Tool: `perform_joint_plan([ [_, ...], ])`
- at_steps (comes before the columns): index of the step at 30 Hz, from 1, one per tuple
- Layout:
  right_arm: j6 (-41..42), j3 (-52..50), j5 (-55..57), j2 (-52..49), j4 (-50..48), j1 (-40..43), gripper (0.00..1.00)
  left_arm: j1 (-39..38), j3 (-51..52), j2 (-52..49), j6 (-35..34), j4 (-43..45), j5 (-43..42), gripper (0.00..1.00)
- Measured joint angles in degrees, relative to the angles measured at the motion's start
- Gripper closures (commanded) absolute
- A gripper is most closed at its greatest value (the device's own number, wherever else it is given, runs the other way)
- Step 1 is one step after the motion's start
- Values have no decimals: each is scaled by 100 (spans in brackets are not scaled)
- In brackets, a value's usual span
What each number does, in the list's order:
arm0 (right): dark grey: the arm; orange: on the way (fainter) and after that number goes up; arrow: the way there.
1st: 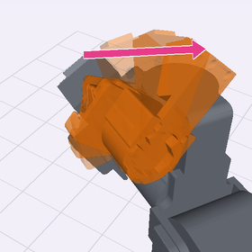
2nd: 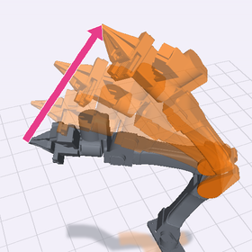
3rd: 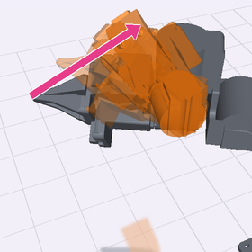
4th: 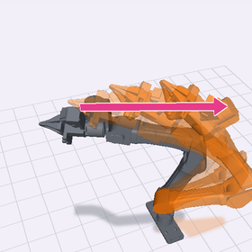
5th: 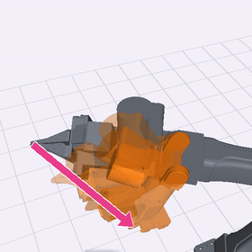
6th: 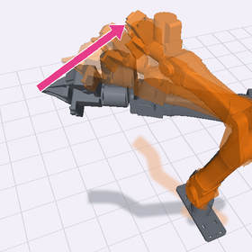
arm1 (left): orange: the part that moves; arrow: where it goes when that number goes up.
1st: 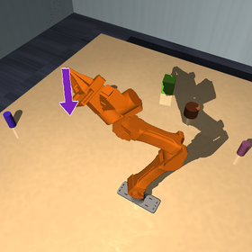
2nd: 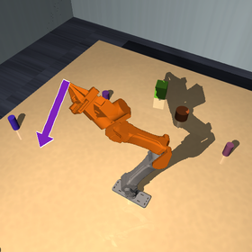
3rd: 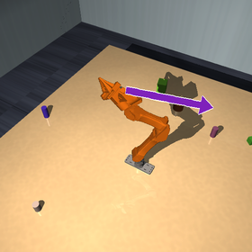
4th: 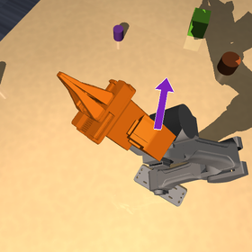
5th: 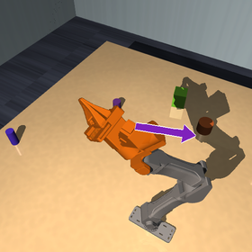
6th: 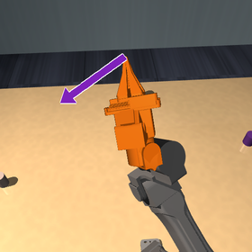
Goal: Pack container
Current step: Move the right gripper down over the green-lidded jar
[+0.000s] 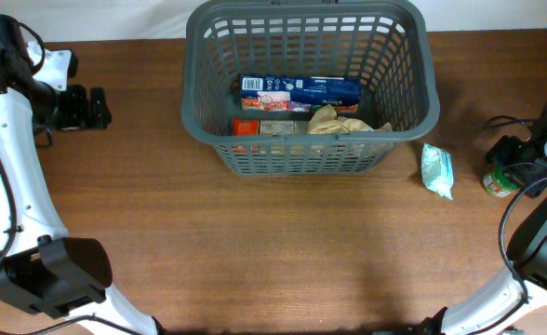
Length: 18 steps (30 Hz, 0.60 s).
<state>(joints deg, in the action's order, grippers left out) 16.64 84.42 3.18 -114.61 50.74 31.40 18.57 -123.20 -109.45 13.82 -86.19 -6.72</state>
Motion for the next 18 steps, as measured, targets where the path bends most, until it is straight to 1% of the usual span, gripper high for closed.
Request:
perform_joint_plan([
  [14, 31, -2, 2, 0, 22, 0, 18, 0, 0, 0, 0, 2, 0, 1],
  [15, 46, -2, 2, 0, 22, 0, 21, 0, 0, 0, 0, 2, 0, 1],
  [18, 94, 0, 9, 0, 28, 0, 23, 0, 0, 0, 2, 2, 0, 1],
])
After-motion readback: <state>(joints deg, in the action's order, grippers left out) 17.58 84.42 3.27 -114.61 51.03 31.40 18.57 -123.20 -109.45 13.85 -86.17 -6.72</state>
